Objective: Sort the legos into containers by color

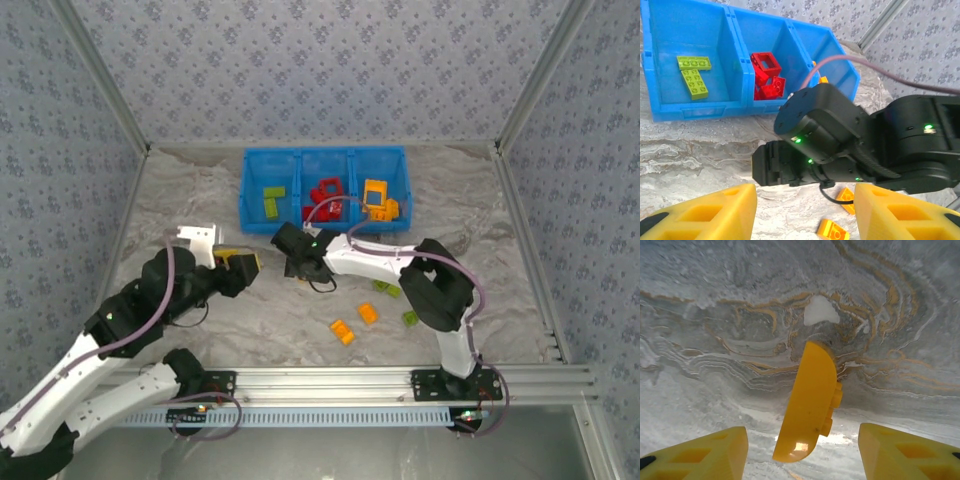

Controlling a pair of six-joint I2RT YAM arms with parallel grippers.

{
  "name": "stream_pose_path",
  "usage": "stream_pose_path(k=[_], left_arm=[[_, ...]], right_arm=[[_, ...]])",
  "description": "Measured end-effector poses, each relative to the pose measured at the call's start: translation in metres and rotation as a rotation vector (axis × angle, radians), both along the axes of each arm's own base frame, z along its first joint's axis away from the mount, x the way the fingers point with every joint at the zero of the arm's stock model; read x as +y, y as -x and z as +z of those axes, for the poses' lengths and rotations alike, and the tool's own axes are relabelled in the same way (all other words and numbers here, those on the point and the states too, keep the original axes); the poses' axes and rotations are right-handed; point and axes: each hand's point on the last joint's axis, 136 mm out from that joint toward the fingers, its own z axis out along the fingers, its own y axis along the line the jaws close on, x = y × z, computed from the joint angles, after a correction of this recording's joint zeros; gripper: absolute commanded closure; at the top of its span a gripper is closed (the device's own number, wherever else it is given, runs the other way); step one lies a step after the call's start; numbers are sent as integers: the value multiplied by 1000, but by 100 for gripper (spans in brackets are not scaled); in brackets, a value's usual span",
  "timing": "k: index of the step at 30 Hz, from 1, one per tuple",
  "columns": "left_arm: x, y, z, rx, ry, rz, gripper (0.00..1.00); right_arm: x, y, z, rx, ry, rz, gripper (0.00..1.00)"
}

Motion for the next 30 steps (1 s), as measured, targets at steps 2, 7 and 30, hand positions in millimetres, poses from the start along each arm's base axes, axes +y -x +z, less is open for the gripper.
stream_pose_path(k=[2, 7, 30], left_arm=[[-3, 0, -3, 13, -3, -8, 47], [-8, 1, -7, 35, -9, -27, 47], [-66, -19, -7, 65, 25, -143, 48]], right_arm=[[1, 0, -9, 17, 12, -5, 46], [-3, -6, -20, 35, 34, -20, 63], [-102, -44, 165, -375, 48, -9, 78]])
